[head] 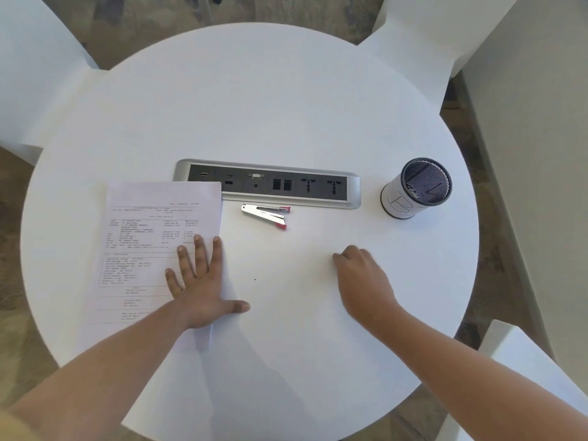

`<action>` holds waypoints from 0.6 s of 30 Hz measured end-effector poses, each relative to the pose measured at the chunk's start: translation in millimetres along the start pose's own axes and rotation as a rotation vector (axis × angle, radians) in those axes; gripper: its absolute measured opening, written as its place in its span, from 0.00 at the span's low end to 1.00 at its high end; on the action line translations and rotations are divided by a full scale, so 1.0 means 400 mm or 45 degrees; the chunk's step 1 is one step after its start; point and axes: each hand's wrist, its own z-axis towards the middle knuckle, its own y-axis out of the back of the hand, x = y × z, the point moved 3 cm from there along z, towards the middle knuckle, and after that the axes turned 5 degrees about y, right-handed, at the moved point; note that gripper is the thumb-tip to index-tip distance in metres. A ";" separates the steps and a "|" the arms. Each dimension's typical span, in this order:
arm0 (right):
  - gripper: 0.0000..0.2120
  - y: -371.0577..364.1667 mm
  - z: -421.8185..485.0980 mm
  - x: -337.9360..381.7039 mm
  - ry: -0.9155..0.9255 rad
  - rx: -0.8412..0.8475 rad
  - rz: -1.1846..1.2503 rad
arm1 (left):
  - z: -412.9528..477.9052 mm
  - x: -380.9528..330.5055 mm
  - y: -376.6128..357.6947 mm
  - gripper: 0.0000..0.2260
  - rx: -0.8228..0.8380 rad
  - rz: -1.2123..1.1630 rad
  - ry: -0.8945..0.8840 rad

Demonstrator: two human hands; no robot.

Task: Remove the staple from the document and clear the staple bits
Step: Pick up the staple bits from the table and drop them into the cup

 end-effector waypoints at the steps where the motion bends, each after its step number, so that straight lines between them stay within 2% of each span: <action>1: 0.15 -0.004 -0.010 0.017 0.069 0.051 -0.010 | 0.001 0.000 0.000 0.64 0.000 0.004 0.000; 3: 0.16 -0.003 -0.009 0.021 0.104 0.066 0.012 | 0.002 0.000 0.000 0.64 -0.004 0.008 -0.002; 7: 0.14 0.002 0.026 -0.022 -0.001 -0.087 0.094 | -0.001 -0.002 -0.001 0.64 0.001 -0.005 0.001; 11: 0.08 -0.024 0.034 0.002 0.298 -0.122 0.205 | -0.003 0.000 -0.001 0.64 -0.004 -0.006 0.003; 14: 0.03 -0.044 0.016 -0.009 0.470 -0.105 0.113 | -0.003 -0.002 -0.001 0.63 0.000 -0.010 -0.002; 16: 0.04 -0.038 -0.001 -0.034 0.481 -0.125 0.037 | -0.003 -0.001 0.000 0.63 -0.001 -0.002 -0.004; 18: 0.02 -0.018 -0.016 -0.063 0.390 -0.187 0.087 | -0.002 -0.001 0.001 0.63 -0.001 0.003 -0.003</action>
